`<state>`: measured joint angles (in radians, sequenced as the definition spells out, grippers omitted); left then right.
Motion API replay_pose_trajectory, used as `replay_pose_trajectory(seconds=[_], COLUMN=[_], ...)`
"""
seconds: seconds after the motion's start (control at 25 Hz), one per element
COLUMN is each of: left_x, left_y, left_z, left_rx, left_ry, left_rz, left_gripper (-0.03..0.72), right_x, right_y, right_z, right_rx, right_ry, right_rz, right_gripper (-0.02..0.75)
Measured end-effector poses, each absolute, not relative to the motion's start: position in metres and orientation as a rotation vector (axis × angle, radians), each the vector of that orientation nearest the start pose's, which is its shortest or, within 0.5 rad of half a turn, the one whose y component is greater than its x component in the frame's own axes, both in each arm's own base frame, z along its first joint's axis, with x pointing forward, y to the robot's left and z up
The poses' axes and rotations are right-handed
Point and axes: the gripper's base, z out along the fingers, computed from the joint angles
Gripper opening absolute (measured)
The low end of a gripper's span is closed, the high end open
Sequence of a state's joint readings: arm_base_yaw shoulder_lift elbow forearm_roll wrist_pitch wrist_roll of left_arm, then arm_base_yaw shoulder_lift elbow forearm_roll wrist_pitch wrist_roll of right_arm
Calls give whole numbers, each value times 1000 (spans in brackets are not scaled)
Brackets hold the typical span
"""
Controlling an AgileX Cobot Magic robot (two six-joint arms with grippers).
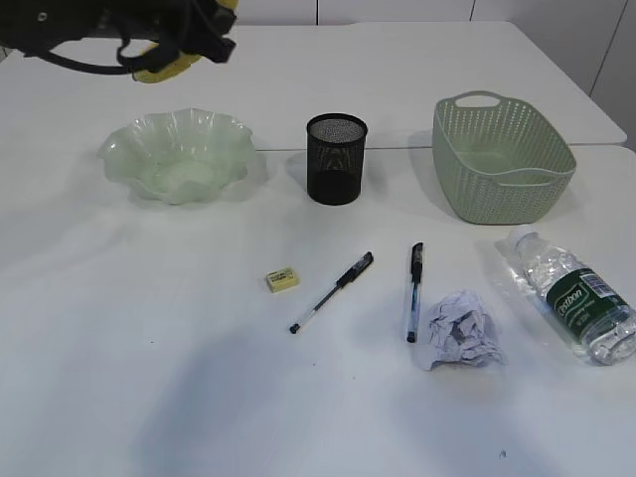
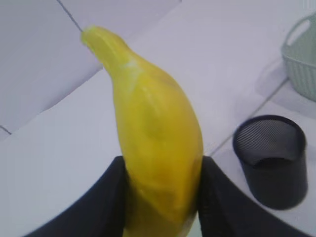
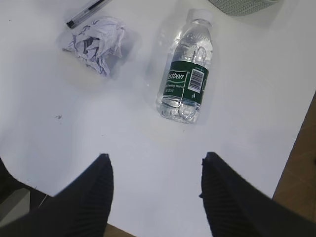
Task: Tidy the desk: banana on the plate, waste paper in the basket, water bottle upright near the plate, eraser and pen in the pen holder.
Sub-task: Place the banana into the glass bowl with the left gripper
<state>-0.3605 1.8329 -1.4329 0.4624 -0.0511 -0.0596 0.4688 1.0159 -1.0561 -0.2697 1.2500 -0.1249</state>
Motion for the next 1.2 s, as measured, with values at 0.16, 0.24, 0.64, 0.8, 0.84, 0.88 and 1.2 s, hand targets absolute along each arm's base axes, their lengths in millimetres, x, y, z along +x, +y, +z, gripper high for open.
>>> replay_pose_trajectory(seconds=[0.16, 0.24, 0.64, 0.8, 0.84, 0.88, 1.2], left_x=[426, 429, 455, 461, 462, 464, 470], left_y=[-130, -120, -114, -114, -114, -113, -107], left_z=[314, 318, 263, 245, 242, 237, 211], left_rx=[506, 441, 378, 379, 379, 377, 372], left_ry=[1662, 1640, 1725, 1748, 1753, 1765, 1820], left_rz=[-59, -80, -110, -114, -114, -111, -102], left_gripper=[262, 262, 262, 262, 262, 262, 262], right_x=[161, 161, 161, 161, 161, 161, 161], right_y=[56, 56, 56, 56, 56, 56, 56], right_z=[358, 358, 358, 358, 358, 358, 358], right_rx=[-797, -795, -763, -757, -757, -757, -754], right_ry=[2523, 2524, 2532, 2533, 2533, 2533, 2534], right_rz=[-256, -255, -247, -245, -245, -245, -244], right_gripper=[430, 430, 430, 430, 430, 430, 430])
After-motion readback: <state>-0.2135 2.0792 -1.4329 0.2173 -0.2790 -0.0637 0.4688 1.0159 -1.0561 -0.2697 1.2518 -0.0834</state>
